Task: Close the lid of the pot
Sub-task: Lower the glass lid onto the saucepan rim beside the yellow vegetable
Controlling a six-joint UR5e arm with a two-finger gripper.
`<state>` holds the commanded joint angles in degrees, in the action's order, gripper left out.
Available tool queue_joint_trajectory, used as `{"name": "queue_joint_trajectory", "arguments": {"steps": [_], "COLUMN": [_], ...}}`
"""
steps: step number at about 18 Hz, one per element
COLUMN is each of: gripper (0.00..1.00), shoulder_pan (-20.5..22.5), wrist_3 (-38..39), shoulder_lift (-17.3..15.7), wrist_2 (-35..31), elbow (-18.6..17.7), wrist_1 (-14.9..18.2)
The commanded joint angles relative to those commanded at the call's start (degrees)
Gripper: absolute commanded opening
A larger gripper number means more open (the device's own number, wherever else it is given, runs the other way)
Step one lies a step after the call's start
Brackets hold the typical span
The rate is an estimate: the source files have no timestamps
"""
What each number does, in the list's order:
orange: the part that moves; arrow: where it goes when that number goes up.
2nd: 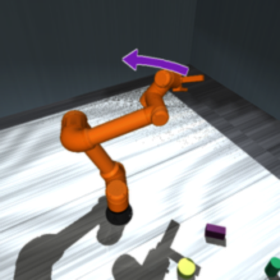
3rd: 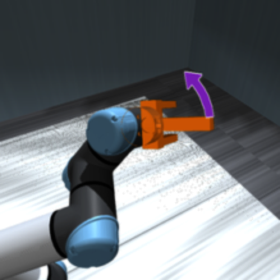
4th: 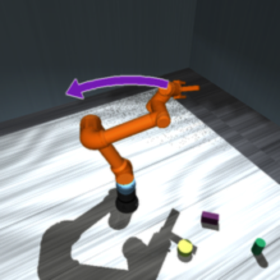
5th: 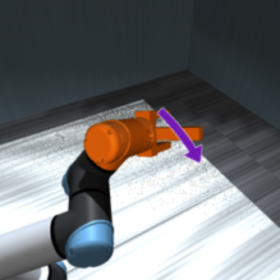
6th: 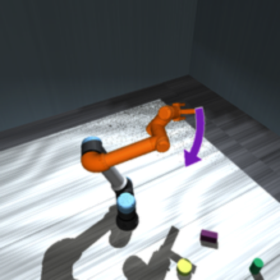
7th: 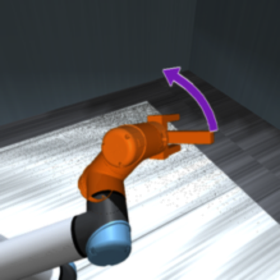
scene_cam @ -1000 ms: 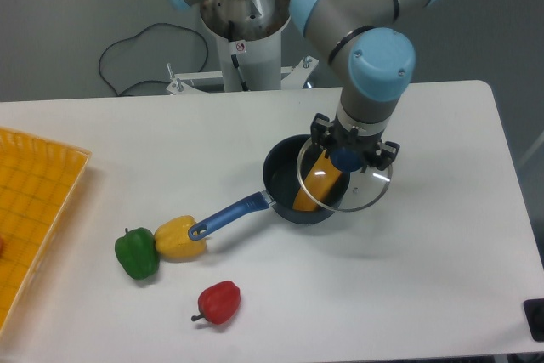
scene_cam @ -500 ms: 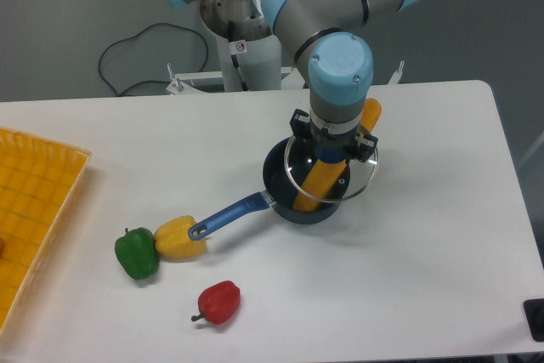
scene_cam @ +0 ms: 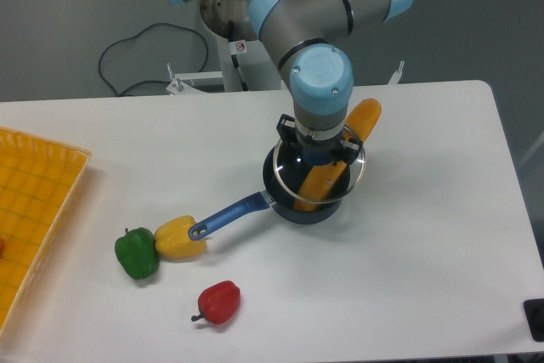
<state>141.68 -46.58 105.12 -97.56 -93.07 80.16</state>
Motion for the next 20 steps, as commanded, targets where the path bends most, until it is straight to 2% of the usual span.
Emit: {"name": "queue_joint_trajectory", "arguments": {"steps": [7,11,20], "gripper": [0.48,0.48,0.48], "shoulder_pan": [0.08,0.44,1.14], "wrist_3": [-0.26,-0.26,-0.18], "shoulder_lift": [0.09,0.35,1.58], "wrist_2": [-3.25,-3.6,-6.15], "elbow": [-1.58,-1.58,-0.44], "wrist_1": [0.0,-1.23,-1.41]}}
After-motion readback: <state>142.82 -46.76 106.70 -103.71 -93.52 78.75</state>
